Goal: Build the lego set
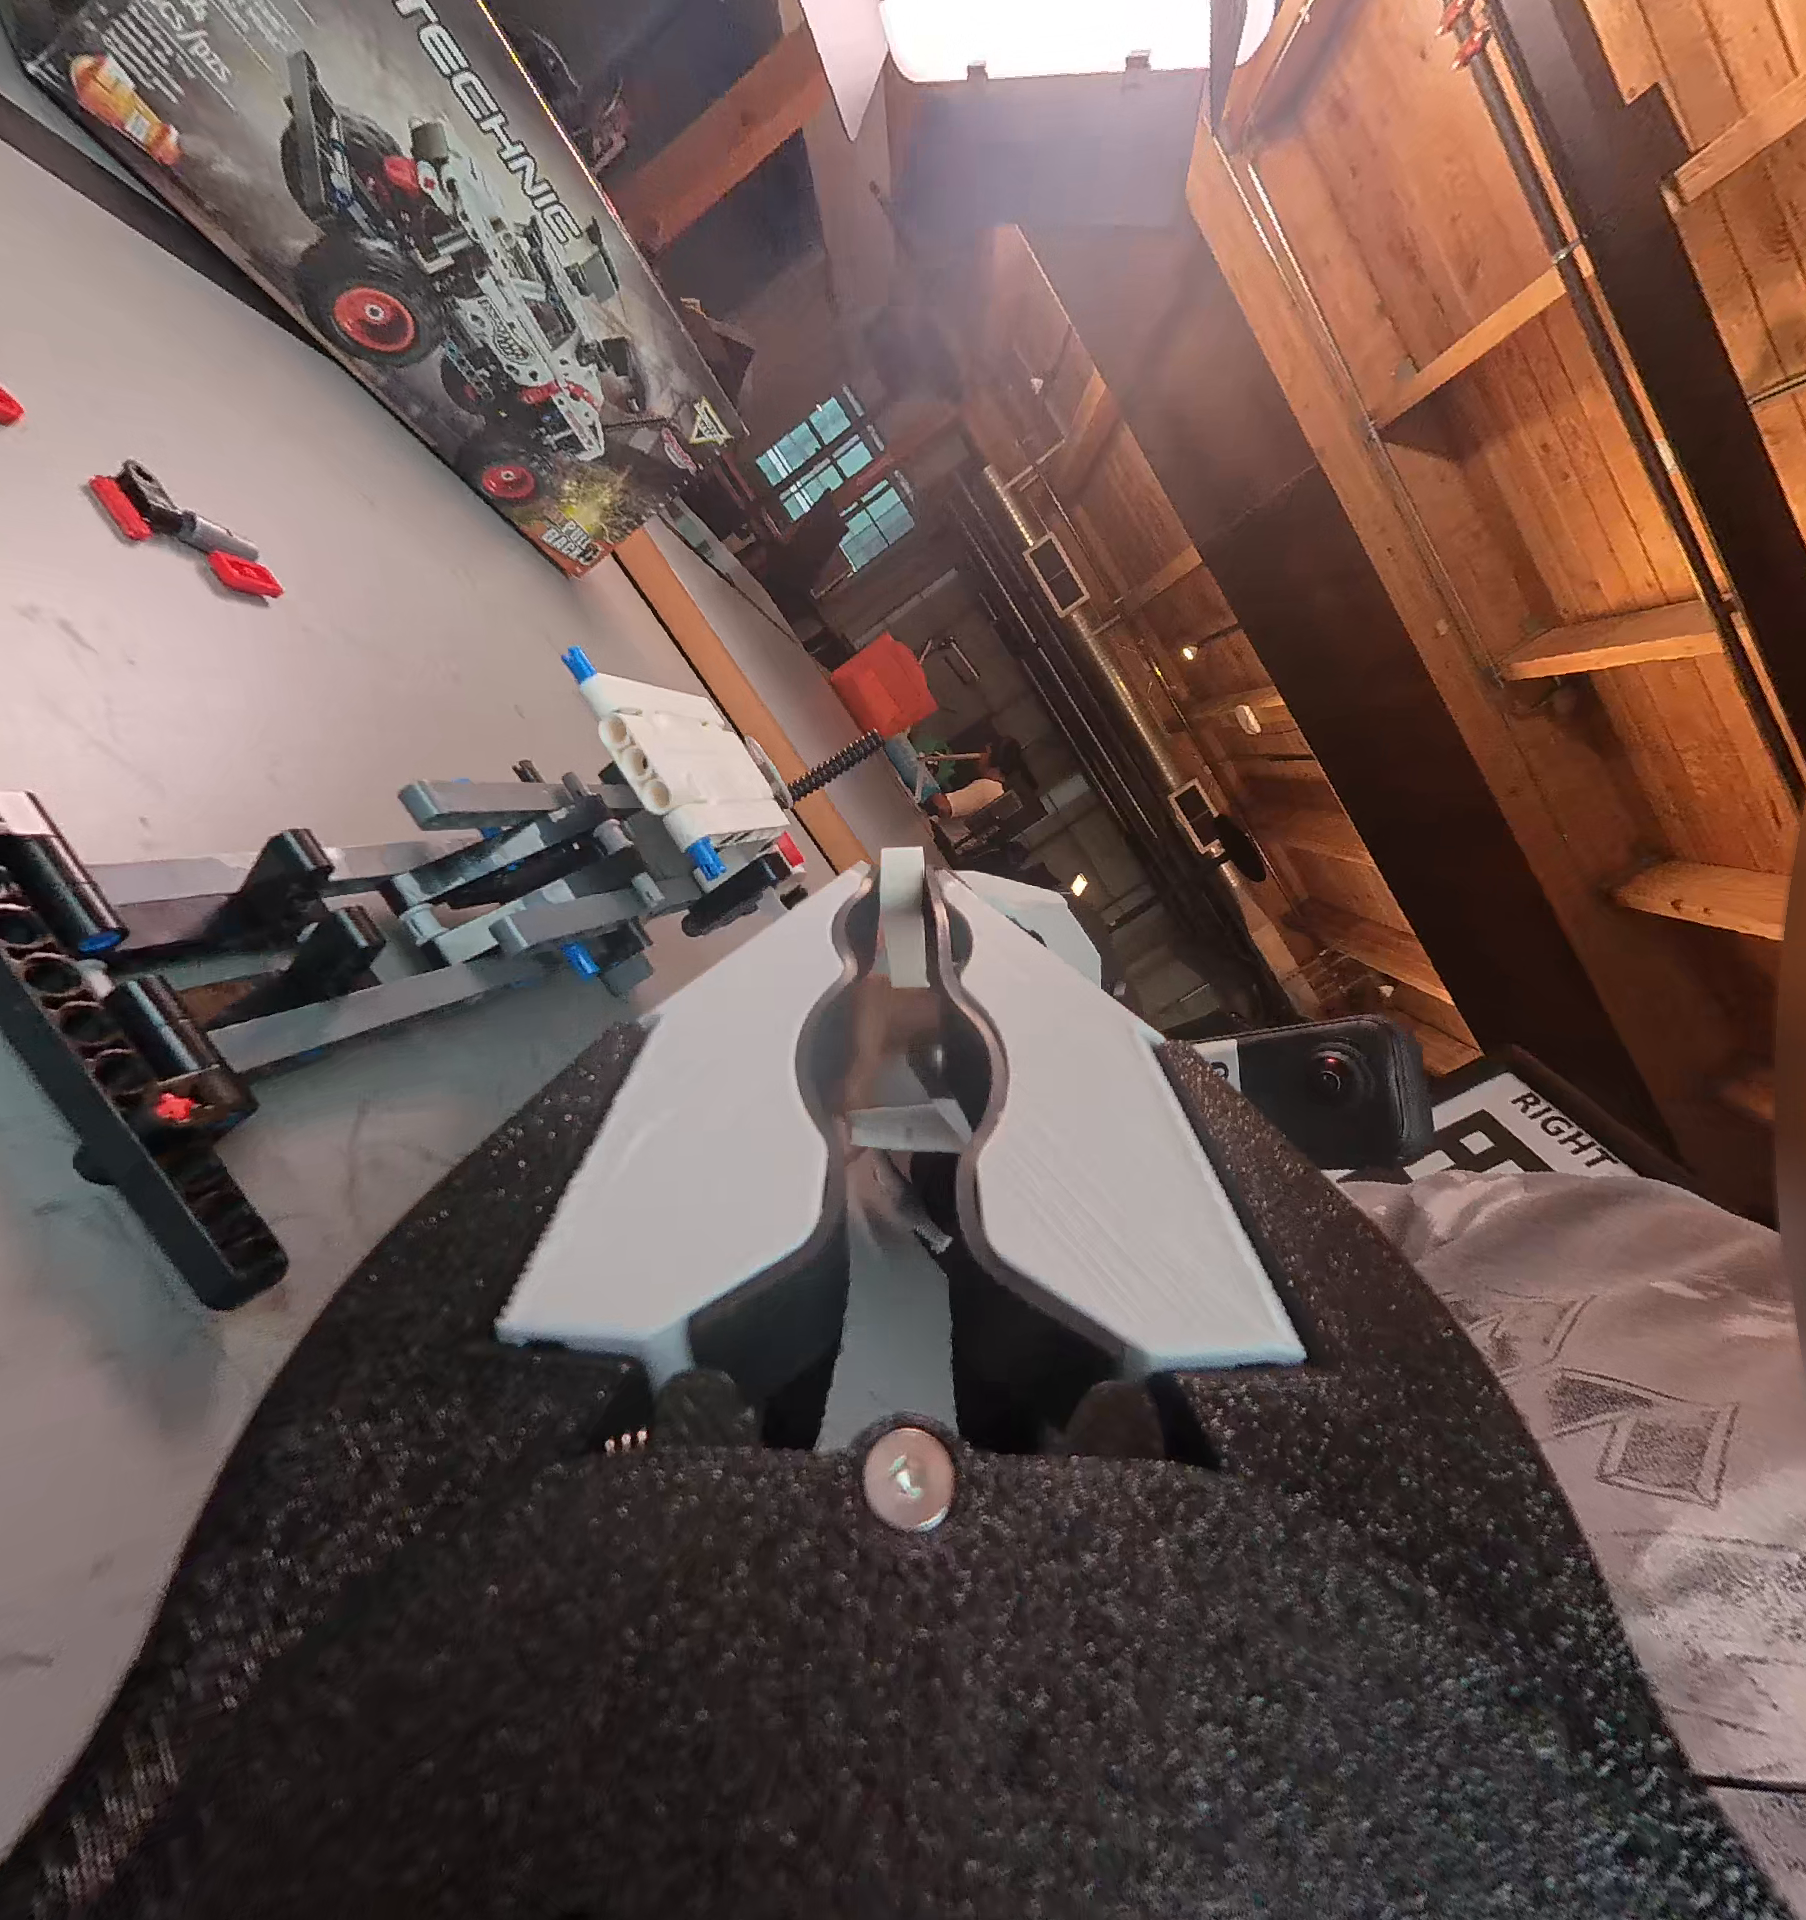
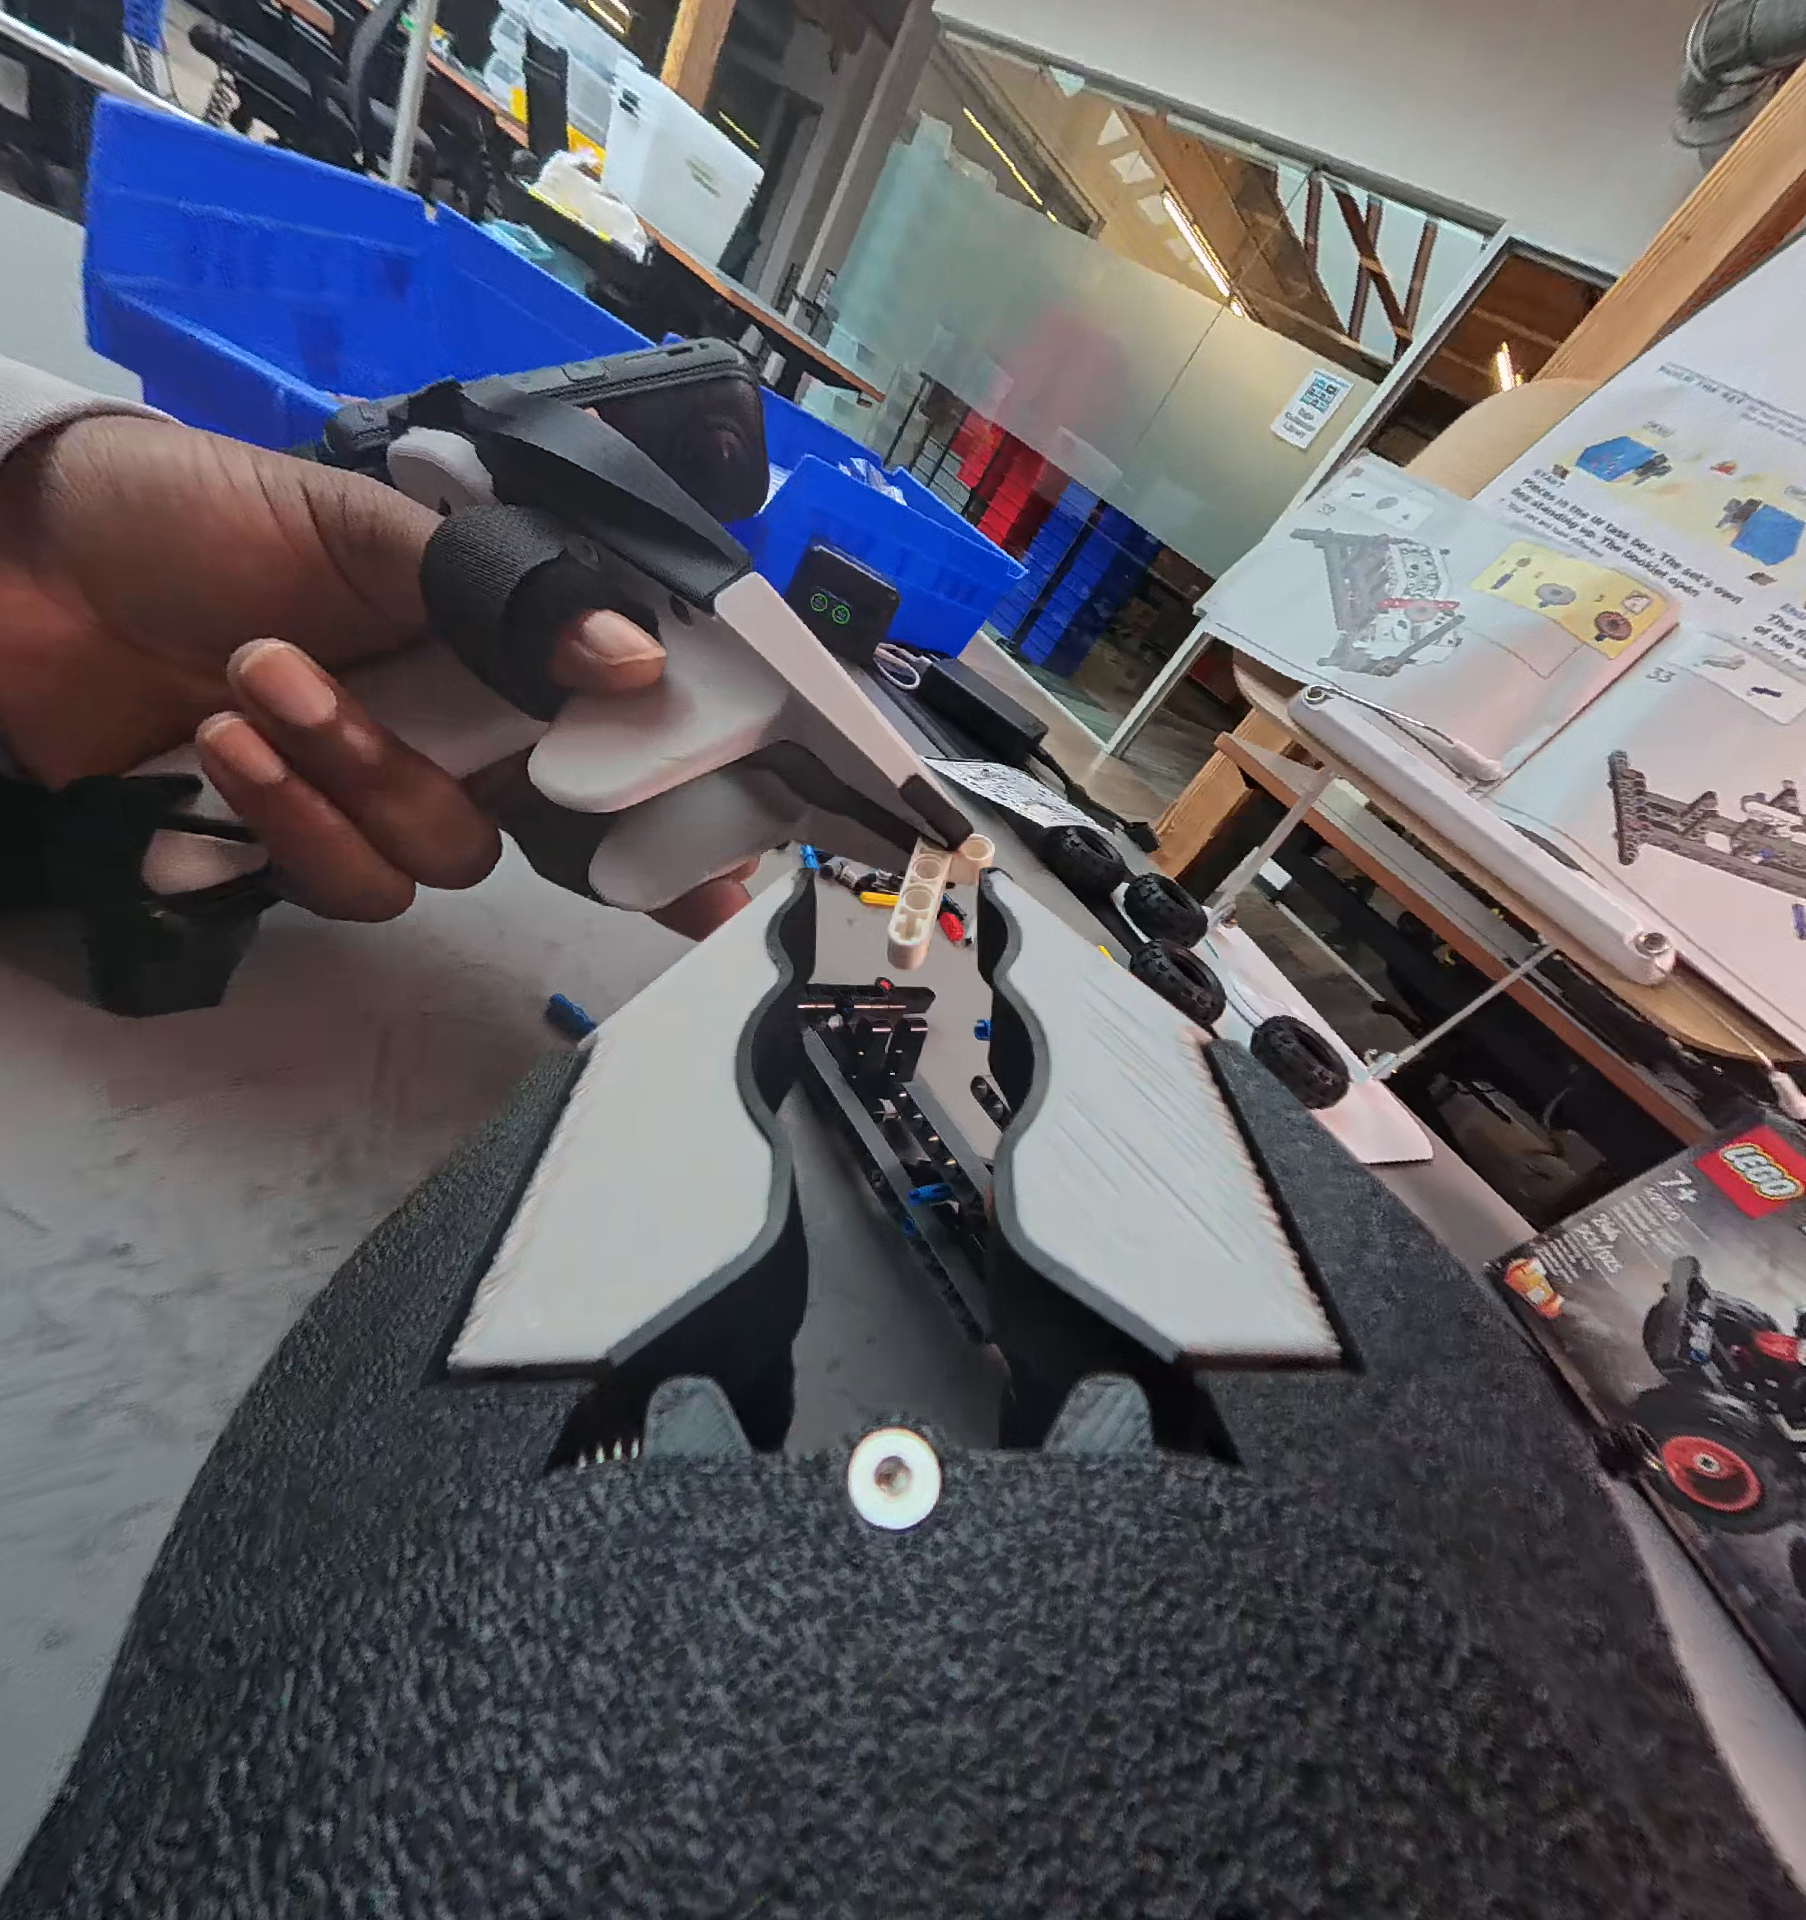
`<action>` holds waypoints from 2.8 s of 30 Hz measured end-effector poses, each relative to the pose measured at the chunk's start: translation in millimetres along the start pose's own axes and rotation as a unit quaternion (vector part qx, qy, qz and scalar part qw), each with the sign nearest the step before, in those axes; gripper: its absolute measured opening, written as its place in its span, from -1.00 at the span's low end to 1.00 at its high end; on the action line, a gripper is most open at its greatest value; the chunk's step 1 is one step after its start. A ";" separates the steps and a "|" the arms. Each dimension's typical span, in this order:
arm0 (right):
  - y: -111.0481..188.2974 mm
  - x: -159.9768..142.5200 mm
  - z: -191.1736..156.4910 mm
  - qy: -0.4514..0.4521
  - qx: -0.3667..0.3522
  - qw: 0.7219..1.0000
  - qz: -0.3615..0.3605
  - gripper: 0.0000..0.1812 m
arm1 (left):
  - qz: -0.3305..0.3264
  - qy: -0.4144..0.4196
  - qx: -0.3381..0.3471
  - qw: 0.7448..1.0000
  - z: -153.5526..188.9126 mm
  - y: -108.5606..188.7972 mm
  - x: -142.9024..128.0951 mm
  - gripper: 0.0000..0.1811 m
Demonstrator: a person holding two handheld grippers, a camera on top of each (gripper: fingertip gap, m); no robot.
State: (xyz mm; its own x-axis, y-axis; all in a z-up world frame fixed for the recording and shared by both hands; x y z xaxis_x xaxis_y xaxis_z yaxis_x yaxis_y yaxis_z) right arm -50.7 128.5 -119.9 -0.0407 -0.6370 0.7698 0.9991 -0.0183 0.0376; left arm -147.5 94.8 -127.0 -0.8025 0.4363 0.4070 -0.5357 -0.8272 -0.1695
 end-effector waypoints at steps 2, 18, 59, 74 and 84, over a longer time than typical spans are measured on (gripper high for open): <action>0.5 1.1 -0.5 0.010 -0.007 1.000 0.003 -0.70 | -0.005 0.002 -0.003 1.000 0.7 -1.8 -2.5 -0.93; 11.6 3.8 9.2 0.006 -0.010 0.999 0.039 -1.00 | -0.030 -0.034 -0.002 0.999 10.1 -3.0 -7.1 -0.92; 28.8 4.9 6.6 0.010 0.103 0.992 0.066 -0.92 | -0.151 0.000 -0.046 0.987 17.7 -5.5 -21.9 -0.84; 34.5 10.6 3.6 0.028 0.125 0.989 0.078 -0.92 | -0.196 -0.030 -0.045 0.979 21.8 -5.0 -29.5 -0.91; 32.4 3.2 19.9 -0.015 0.087 0.994 0.059 -0.81 | -0.129 -0.124 -0.025 0.984 29.7 0.8 -12.9 -0.91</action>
State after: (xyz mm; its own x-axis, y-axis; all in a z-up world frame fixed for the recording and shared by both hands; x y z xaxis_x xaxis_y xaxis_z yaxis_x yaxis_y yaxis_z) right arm -18.7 141.1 -103.5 0.0741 -0.6040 0.7935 0.9802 0.1907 0.0537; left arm -129.7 78.0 -105.7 -0.5530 0.5239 0.6478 -0.7295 -0.6800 -0.0729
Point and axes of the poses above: each gripper's, where its closed fingertips meet, y back along the fingers, x out of its top, z = x × y across the jaws, the point moved 6 cm from there along y, back along the fingers, and after that the axes turned 9 degrees about y, right-handed, at the moved point
